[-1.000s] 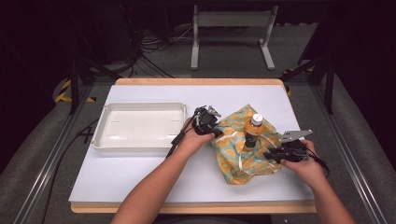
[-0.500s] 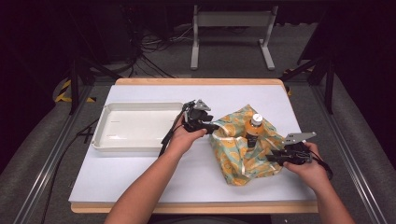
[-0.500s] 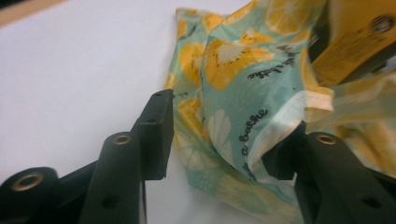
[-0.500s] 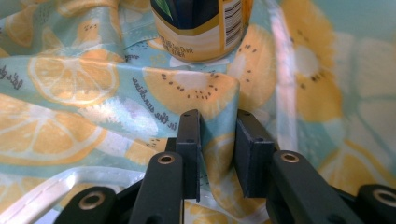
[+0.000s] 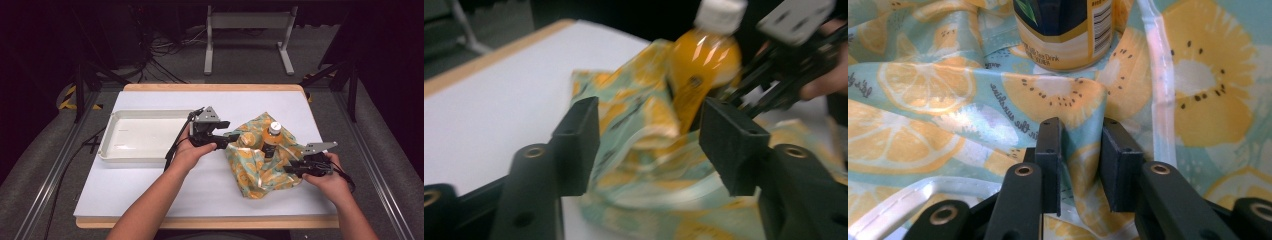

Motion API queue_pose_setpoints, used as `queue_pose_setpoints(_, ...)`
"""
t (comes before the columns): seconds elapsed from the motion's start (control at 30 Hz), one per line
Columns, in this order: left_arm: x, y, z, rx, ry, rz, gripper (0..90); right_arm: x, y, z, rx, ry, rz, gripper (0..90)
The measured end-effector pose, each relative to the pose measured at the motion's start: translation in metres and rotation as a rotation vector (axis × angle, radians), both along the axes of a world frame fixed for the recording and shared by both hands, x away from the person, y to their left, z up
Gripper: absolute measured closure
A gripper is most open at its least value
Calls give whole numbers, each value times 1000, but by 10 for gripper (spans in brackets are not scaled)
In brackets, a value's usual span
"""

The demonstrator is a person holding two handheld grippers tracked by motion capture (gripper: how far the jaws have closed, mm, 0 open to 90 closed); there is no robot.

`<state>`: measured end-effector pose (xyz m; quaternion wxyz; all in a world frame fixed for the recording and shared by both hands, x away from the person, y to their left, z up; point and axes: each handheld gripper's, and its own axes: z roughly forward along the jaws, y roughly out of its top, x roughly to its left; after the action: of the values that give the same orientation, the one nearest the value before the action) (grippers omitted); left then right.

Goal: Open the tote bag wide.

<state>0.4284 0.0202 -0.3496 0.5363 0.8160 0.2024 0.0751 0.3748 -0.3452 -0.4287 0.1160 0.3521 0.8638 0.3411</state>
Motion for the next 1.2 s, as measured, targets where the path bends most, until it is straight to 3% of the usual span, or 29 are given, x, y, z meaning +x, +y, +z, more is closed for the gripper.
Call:
queue_pose_setpoints(0.07, -14, -6, 6, -22, -25, -68, 484, 0, 0, 0, 2, -1, -1, 730)
queue_pose_setpoints(0.2, -27, -18, 0, -35, 7, -185, 593, 0, -1, 0, 8, -2, -3, 729)
queue_pose_setpoints(0.4, -30, -29, -20, -34, 54, -219, 647, -1, -2, 1, 17, -7, -10, 722)
queue_pose_setpoints(0.5, -33, -36, -33, -11, 64, -216, 636, -1, -2, 1, 26, -5, -12, 714)
queue_pose_setpoints(0.57, -35, -39, -43, 34, 49, -178, 631, -1, -2, 1, 26, -6, -9, 706)
queue_pose_setpoints(0.63, -34, -38, -52, 46, 68, -148, 634, -1, -2, 0, 26, -6, -8, 701)
queue_pose_setpoints(0.7, -34, -36, -61, 90, 77, -124, 635, -2, -2, 0, 25, -6, -8, 700)
queue_pose_setpoints(0.73, -34, -36, -61, 90, 77, -124, 636, -2, -2, 0, 25, -6, -8, 700)
queue_pose_setpoints(0.97, -36, -33, -83, 227, 102, -99, 643, -2, -3, -1, 25, -4, -16, 697)
queue_pose_setpoints(1.2, -32, -32, -95, 285, 135, -78, 637, -3, -6, -1, 30, -4, -20, 694)
